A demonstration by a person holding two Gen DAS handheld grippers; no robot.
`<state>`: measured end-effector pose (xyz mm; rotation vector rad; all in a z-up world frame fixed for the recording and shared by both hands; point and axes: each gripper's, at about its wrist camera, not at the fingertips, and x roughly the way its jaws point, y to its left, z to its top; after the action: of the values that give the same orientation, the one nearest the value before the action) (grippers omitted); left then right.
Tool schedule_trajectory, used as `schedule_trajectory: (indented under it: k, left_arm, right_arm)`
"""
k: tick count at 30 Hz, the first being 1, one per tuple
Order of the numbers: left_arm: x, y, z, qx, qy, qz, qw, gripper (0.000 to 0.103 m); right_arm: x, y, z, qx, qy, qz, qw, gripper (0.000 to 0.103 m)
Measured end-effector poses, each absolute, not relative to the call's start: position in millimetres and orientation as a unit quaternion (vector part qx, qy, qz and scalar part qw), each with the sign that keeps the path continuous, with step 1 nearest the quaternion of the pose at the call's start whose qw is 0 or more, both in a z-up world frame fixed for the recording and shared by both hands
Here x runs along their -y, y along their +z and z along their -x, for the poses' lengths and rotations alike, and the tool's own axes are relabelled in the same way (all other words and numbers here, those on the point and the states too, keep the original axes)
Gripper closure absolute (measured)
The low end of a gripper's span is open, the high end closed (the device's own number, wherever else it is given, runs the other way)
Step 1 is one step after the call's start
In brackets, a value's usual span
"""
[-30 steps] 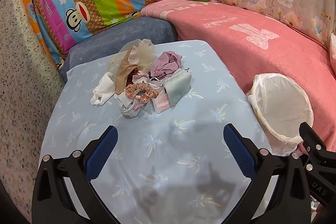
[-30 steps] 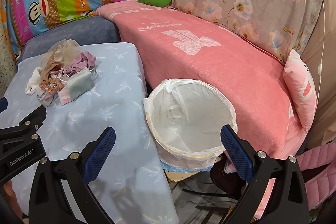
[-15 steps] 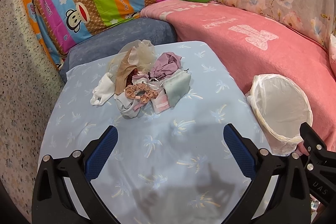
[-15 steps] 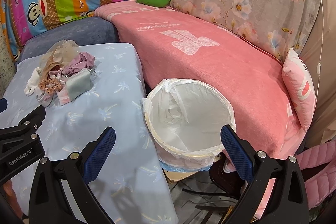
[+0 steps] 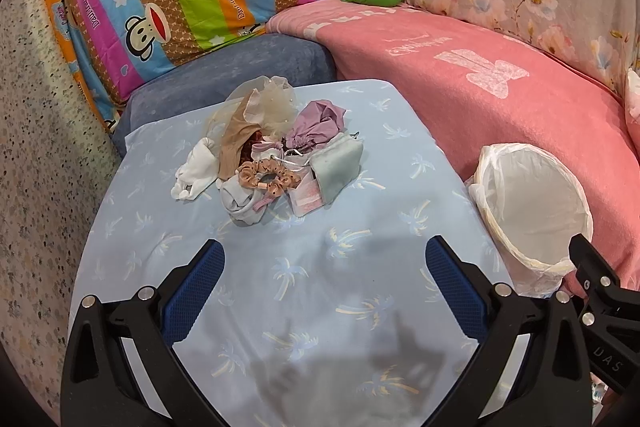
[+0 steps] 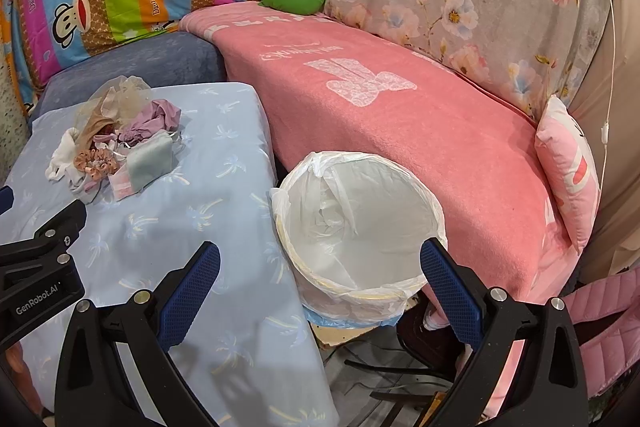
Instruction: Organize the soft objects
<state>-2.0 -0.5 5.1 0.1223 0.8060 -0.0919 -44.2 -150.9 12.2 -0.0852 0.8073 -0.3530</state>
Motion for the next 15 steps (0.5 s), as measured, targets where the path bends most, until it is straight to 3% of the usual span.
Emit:
schedule_trajectory:
  k: [15]
  left_arm:
    - [0.6,6.3,2.6,-0.392,-0.049,-0.056,0.917,0.007]
  right_arm:
    - [150.4,13.6,44.8,-0.39,-0.172,0.043,0.904,0.006]
